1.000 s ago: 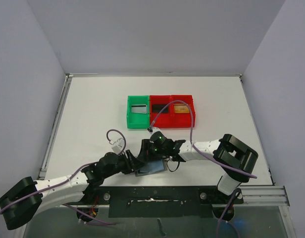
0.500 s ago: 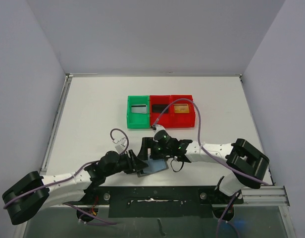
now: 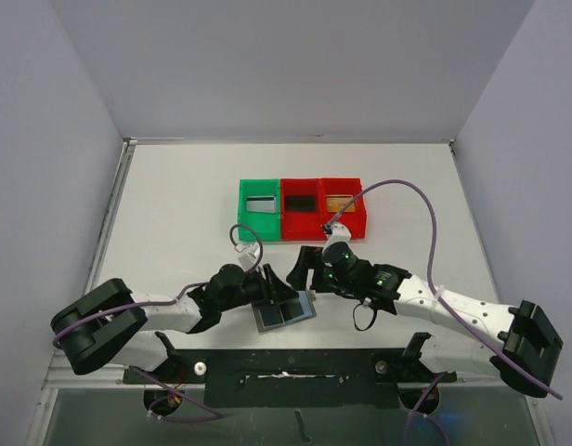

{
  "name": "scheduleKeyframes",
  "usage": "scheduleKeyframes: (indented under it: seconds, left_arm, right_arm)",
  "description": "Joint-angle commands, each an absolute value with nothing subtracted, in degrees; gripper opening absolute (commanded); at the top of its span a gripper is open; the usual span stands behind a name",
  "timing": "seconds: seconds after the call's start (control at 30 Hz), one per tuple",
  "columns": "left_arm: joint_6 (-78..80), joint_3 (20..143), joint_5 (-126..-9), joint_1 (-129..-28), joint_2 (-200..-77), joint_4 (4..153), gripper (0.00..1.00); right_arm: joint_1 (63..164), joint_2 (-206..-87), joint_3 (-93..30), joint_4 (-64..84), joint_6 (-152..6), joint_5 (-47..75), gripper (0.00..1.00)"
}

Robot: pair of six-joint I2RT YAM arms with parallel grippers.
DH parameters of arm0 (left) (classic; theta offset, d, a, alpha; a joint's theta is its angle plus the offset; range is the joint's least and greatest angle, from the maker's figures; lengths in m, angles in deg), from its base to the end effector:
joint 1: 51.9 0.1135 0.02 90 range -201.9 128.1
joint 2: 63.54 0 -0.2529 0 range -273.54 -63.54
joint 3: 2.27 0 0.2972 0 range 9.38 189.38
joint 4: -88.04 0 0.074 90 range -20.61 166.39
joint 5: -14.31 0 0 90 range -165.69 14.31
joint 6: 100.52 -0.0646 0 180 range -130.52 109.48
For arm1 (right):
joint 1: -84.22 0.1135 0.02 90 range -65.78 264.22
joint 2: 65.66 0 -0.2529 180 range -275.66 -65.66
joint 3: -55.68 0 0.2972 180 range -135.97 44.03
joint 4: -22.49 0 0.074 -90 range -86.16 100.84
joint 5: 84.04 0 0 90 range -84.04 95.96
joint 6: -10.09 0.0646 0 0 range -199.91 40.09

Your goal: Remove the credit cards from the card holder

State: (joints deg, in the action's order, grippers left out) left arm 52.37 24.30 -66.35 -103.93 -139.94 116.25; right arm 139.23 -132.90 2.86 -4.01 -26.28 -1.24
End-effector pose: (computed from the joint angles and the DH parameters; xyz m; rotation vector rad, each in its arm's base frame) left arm 0.1642 -0.2274 0.0815 -0.0887 2.2528 -1.3881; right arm 0.1869 0.2529 0.1822 0.0404 2.4249 0.8101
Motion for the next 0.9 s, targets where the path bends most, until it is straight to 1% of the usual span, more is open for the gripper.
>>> scheduleKeyframes:
  seconds: [0.0, 0.1, 0.13, 0.3, 0.4, 0.5, 0.73, 0.87]
  left_arm:
    - [53.25, 27.84, -63.24, -103.93, -142.1, 125.24, 0.4]
    - [53.34, 25.44, -66.65, -104.35, -136.28, 120.7, 0.4]
    - [53.52, 24.16, -68.31, -104.39, -133.55, 118.4, 0.4]
    - [52.76, 23.0, -76.16, -104.26, -119.92, 98.96, 0.4]
    - [53.18, 22.45, -76.95, -103.97, -117.38, 96.71, 0.4]
    - [53.72, 23.1, -76.48, -103.91, -118.89, 96.78, 0.4]
    - [53.14, 26.8, -74.78, -104.42, -129.76, 100.36, 0.37]
    - [52.41, 28.18, -73.47, -104.43, -134.54, 101.39, 0.37]
  right_arm:
    - [138.15, -126.08, 6.01, -4.61, -25.66, -3.62, 0.73]
    - [137.01, -124.63, 7.7, -3.13, -25.79, -2.02, 0.64]
    - [136.67, -124.8, 7.95, -2.24, -26.17, -0.95, 0.58]
    - [136.08, -128.8, 7.7, 1.84, -28.52, 4.95, 0.4]
    - [135.96, -131.92, 7.49, 4.13, -29.37, 7.41, 0.29]
    - [135.76, -134.41, 7.0, 4.64, -29.99, 8.07, 0.26]
    - [135.6, -139.07, 9.83, 8.37, -30.34, 9.31, 0.25]
    - [135.53, -143.38, 10.4, 6.67, -29.95, 7.91, 0.23]
